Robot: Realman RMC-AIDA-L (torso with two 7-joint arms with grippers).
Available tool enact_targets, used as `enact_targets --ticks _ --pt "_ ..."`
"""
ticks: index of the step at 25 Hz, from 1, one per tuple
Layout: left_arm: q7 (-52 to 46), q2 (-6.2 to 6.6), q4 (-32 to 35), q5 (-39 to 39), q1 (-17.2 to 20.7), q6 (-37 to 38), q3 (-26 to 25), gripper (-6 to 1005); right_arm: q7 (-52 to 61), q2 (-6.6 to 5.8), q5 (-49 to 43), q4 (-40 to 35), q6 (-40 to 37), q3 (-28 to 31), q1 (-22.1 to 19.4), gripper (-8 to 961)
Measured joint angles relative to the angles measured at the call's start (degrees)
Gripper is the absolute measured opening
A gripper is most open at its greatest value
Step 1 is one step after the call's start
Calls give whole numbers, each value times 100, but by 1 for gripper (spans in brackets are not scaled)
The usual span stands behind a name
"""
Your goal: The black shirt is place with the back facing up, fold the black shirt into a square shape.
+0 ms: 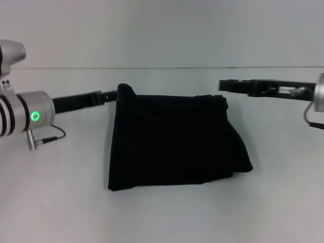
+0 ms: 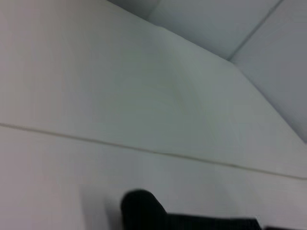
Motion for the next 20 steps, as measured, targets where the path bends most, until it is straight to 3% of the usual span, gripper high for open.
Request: enact_targets --ticks 2,5,13,20 --pt "210 -16 -18 -4 55 318 -37 637 -13 57 -2 70 111 -141 155 536" --pt "446 -40 -45 -5 93 584 -45 709 -66 134 -5 224 423 -404 339 381" --pt "550 -45 -60 -10 112 657 -159 715 -433 373 -6 846 1818 -946 756 44" --pt "551 -32 -59 -10 90 655 -199 714 -443 467 -3 1226 2856 -1335 782 13"
